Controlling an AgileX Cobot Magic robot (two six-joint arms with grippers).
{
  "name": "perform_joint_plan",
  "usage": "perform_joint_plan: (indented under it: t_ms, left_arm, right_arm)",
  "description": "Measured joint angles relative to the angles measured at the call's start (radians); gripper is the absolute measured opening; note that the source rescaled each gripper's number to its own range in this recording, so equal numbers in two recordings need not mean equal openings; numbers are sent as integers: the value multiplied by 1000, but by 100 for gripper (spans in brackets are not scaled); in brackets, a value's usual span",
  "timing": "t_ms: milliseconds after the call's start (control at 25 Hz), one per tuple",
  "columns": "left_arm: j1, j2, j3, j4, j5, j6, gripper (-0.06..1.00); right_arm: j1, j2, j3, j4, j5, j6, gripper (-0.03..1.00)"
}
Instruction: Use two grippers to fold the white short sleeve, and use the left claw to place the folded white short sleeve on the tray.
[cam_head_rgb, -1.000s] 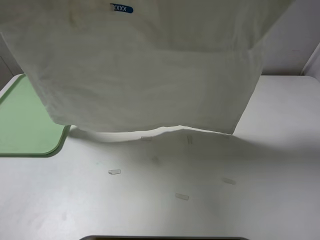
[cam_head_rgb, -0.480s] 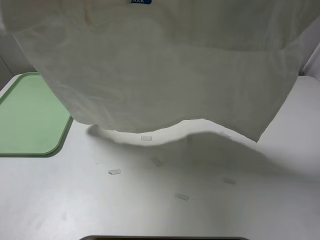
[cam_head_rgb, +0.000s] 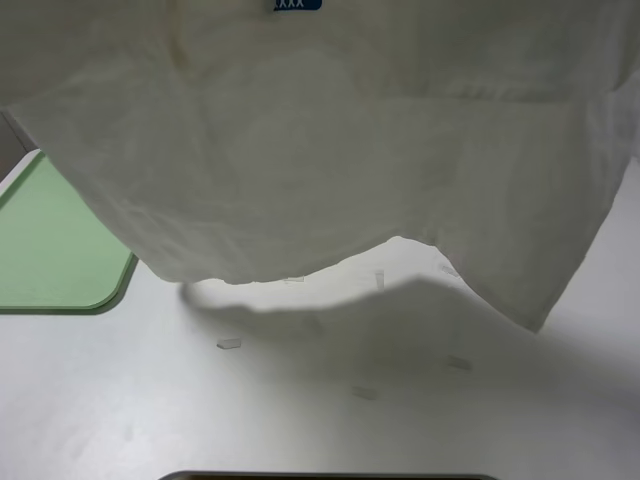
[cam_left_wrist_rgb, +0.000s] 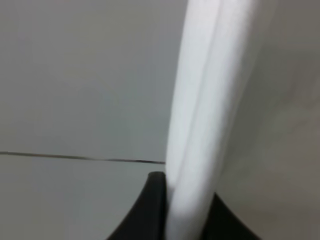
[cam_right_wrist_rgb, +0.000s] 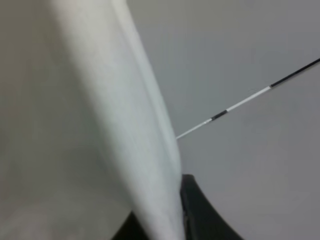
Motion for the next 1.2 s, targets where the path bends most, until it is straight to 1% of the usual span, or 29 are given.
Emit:
perform_joint_plan:
  t_ms: [200, 280, 440, 520, 640, 680, 800, 840, 1040, 1120, 1200]
  left_arm:
    - [0, -26, 1, -30, 65, -1, 2]
    - [0, -39, 1, -37, 65, -9, 2]
    - [0, -75, 3, -57, 65, -24, 2]
    - [-2, -109, 25, -69, 65, -41, 2]
    - [-2, -150, 82, -82, 65, -48, 2]
    - [-2, -150, 82, -82, 65, -48, 2]
    - [-2, -204, 169, -90, 65, -73, 2]
    - [-2, -249, 234, -94, 65, -88, 2]
    - [-2, -282, 266, -96, 65, -97, 2]
    - [-3, -337, 296, -94, 64, -140, 2]
    - [-3, -338, 297, -88, 64, -147, 2]
  right_arm:
    - [0, -46, 39, 16, 0, 21, 0]
    - [0, -61, 55, 19, -1, 24, 0]
    - [0, -148, 155, 42, -7, 34, 0]
    - [0, -195, 200, 57, -19, 50, 0]
    - [0, -237, 234, 80, -24, 62, 0]
    - [0, -237, 234, 80, -24, 62, 0]
    - [0, -254, 246, 94, -23, 66, 0]
    - [0, -281, 262, 115, -21, 74, 0]
    - [0, -305, 268, 144, -13, 88, 0]
    - [0, -305, 268, 146, -13, 89, 0]
    - [0, -306, 268, 146, -13, 89, 0]
